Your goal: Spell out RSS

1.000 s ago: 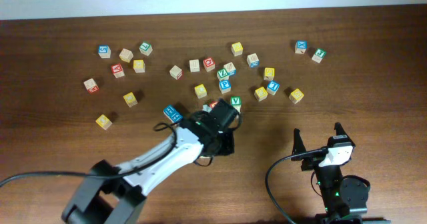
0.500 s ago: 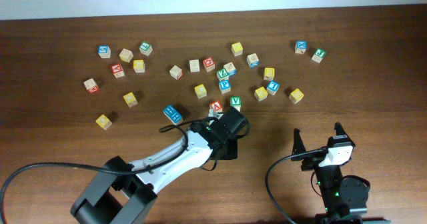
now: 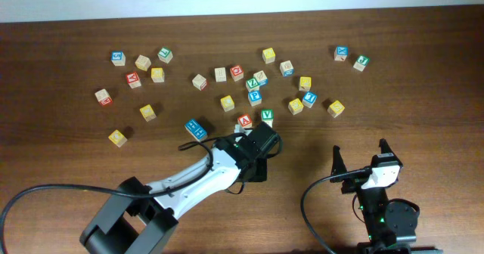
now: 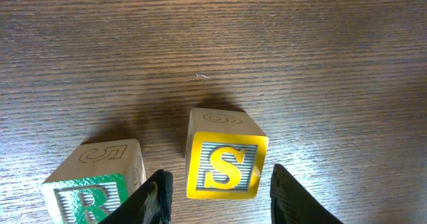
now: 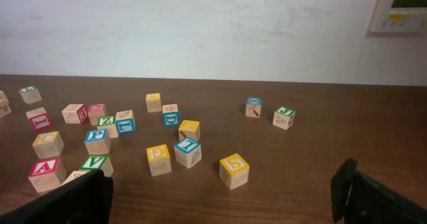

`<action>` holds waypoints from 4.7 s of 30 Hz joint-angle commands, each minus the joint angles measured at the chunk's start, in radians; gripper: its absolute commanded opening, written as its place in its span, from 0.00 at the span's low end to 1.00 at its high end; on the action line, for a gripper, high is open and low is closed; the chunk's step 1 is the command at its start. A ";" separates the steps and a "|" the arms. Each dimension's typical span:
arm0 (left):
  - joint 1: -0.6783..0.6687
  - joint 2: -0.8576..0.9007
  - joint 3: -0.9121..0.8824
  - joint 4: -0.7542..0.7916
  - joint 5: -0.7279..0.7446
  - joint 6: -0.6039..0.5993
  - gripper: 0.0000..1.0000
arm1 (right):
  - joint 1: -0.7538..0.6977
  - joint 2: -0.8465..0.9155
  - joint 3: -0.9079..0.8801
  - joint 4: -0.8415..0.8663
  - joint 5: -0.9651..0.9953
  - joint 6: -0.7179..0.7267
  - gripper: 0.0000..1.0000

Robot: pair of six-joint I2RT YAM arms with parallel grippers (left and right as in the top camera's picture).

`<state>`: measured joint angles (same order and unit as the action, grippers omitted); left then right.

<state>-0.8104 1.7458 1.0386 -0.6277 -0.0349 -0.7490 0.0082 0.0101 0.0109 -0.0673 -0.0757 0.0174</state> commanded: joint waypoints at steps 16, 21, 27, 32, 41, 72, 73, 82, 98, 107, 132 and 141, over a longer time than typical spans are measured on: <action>0.002 0.010 0.046 -0.070 0.003 -0.051 0.26 | 0.005 -0.006 -0.005 -0.006 0.001 -0.006 0.98; 0.002 0.010 0.046 -0.074 0.013 -0.077 0.25 | 0.005 -0.006 -0.005 -0.006 0.001 -0.006 0.98; 0.002 0.010 0.046 -0.112 0.013 -0.160 0.25 | 0.005 -0.006 -0.005 -0.006 0.001 -0.006 0.98; 0.002 0.010 0.046 -0.111 0.013 -0.201 0.27 | 0.005 -0.006 -0.005 -0.006 0.001 -0.006 0.98; 0.002 0.010 0.046 -0.110 0.016 -0.201 0.28 | 0.005 -0.006 -0.005 -0.006 0.001 -0.006 0.98; 0.321 0.010 0.752 -0.655 0.012 0.130 0.91 | 0.005 -0.006 -0.005 -0.006 0.001 -0.006 0.98; 0.357 0.010 0.752 -0.666 0.012 0.142 0.99 | 0.005 -0.006 -0.005 -0.006 0.001 -0.006 0.98; 0.747 0.010 0.740 -0.705 0.010 0.145 0.99 | 0.005 -0.006 -0.005 -0.006 0.001 -0.006 0.98; 0.948 0.010 0.731 -0.755 -0.110 0.144 0.99 | 0.005 -0.006 -0.005 -0.006 0.001 -0.006 0.98; 1.005 0.010 0.729 -0.778 -0.059 0.144 0.99 | 0.005 -0.006 -0.005 -0.006 0.001 -0.006 0.98; 0.830 0.171 0.728 -0.482 0.113 0.530 1.00 | 0.005 -0.006 -0.005 -0.006 0.001 -0.006 0.98; 0.830 0.218 0.728 -0.327 0.117 0.430 0.98 | 0.005 -0.006 -0.005 -0.006 0.001 -0.006 0.98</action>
<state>0.0189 1.9049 1.7683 -0.9501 0.0921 -0.2420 0.0082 0.0101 0.0109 -0.0673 -0.0757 0.0174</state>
